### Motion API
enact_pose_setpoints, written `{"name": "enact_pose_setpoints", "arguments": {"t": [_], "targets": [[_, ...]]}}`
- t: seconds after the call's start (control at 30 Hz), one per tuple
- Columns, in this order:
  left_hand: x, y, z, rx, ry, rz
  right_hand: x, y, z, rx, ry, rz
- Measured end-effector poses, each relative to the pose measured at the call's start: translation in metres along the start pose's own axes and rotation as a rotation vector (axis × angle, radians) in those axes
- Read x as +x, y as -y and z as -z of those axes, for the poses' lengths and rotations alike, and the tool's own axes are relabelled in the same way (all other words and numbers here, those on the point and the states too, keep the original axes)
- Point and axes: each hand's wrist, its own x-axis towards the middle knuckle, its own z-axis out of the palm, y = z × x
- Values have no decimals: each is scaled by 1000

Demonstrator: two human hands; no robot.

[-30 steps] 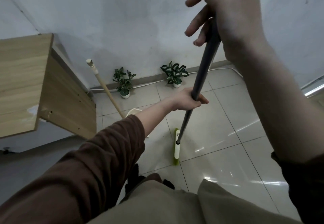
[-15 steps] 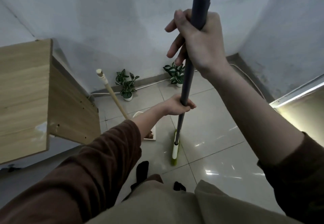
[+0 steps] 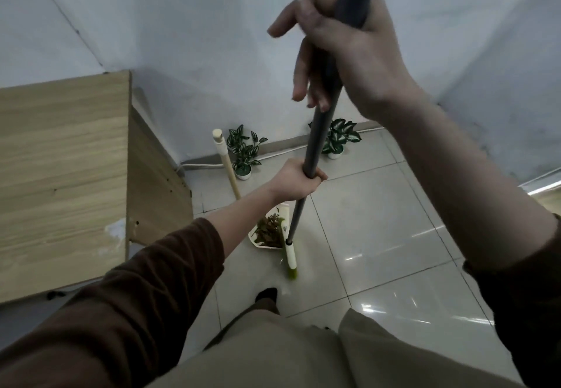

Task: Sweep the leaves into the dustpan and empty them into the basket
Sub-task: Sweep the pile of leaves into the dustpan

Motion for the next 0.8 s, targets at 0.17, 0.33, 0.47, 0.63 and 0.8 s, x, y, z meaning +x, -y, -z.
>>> {"name": "enact_pose_setpoints", "arguments": {"t": [0.17,0.33,0.47,0.63,0.8], "targets": [[17,-24,-13,6,14,-47,1,9,17,-28,-33,32],[26,-20,-20,7,38,-43,7,-6,5,-101,-16,-6],[27,-3,-17,-62,4,34,12,-22,-9,-60,2,-67],[23,13,4,-91,7,90,22,-21,-18,16,56,-31],[14,21,18,-45,-25,88,25,-14,-30,24,102,-10]]}}
